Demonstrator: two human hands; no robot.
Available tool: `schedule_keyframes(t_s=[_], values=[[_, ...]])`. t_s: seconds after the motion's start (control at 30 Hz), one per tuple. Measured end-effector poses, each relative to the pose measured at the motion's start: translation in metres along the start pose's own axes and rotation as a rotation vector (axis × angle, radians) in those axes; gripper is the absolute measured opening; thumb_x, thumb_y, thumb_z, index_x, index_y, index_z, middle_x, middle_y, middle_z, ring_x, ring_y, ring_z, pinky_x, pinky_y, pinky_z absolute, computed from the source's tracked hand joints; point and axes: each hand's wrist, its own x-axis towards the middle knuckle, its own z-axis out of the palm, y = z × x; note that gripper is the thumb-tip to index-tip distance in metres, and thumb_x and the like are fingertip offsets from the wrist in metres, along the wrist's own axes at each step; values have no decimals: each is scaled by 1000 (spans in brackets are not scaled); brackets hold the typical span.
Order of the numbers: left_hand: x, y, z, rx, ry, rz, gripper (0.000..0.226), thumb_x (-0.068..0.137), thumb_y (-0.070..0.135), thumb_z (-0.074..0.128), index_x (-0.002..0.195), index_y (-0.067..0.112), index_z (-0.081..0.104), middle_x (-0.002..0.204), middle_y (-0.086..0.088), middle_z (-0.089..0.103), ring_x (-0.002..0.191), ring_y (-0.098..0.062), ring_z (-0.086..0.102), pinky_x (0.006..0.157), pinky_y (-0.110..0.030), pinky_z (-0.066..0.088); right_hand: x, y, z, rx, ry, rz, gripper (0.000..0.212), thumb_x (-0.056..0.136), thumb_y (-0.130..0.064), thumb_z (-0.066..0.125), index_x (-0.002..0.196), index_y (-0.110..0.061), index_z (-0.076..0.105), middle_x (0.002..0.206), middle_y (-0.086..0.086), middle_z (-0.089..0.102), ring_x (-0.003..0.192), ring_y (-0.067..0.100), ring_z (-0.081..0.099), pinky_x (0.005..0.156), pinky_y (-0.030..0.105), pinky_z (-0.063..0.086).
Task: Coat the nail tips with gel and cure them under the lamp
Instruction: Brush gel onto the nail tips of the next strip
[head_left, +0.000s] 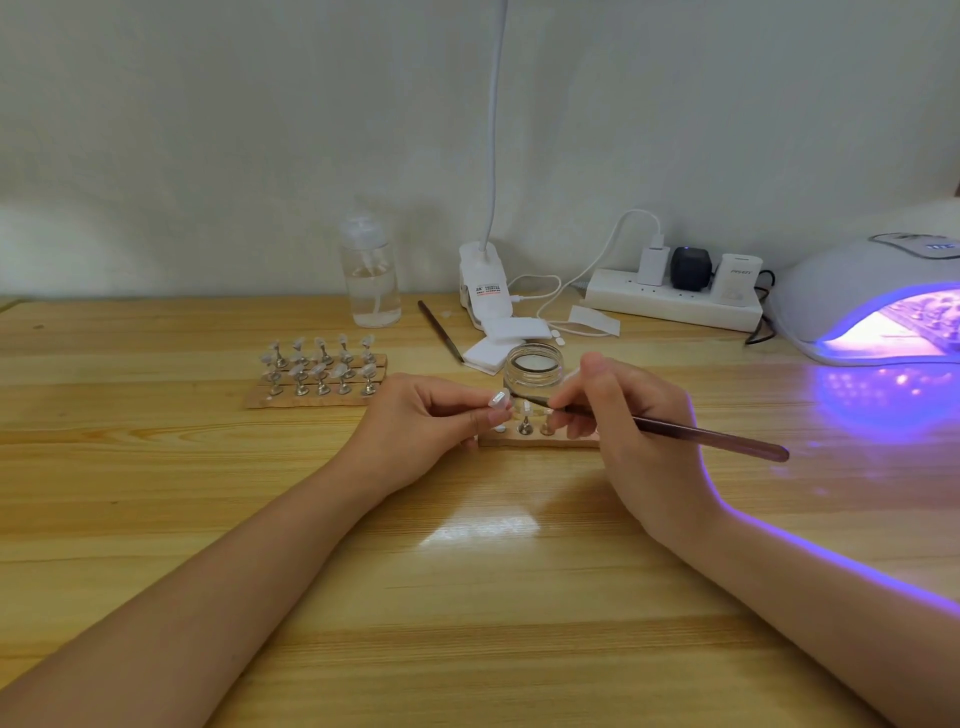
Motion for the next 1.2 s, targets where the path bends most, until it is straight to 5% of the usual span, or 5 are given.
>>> schedule_keyframes(t_s=[0.23, 0.43, 0.6, 0.8, 1.2], values=[[0, 1, 0, 22, 3, 4, 15, 62, 27, 71, 75, 21, 74, 69, 9, 72, 53, -1, 57, 57, -11, 47, 1, 0, 0, -96, -69, -8, 32, 89, -36, 43, 69, -23, 64, 67, -1, 65, 60, 3, 60, 59, 15, 47], [1, -1, -1, 16, -6, 13, 17, 72, 6, 70, 77, 22, 73, 74, 7, 72, 67, -15, 62, 59, -17, 52, -1, 1, 3, -56, -103, 15, 33, 89, -31, 46, 64, -21, 65, 64, 2, 65, 59, 12, 62, 60, 24, 52], [1, -1, 0, -13, -8, 14, 14, 65, 21, 69, 78, 20, 73, 77, 5, 73, 69, -15, 62, 58, -18, 52, -2, 0, 1, -8, -88, 1, 35, 90, -28, 44, 64, -18, 65, 61, 0, 65, 56, 7, 60, 57, 18, 49], [1, -2, -1, 17, -15, 27, 12, 69, 14, 72, 79, 18, 74, 76, 7, 73, 64, -7, 62, 58, -15, 50, 1, -1, 0, -42, -11, 17, 35, 89, -39, 43, 68, -19, 64, 62, -5, 64, 57, 0, 57, 56, 11, 43], [-1, 0, 0, 18, -20, 38, 12, 68, 17, 70, 79, 22, 73, 69, 9, 72, 67, -15, 61, 58, -17, 52, -3, -2, 2, -97, -175, -16, 35, 90, -30, 46, 63, -17, 64, 57, -11, 61, 57, 0, 59, 58, 13, 45]])
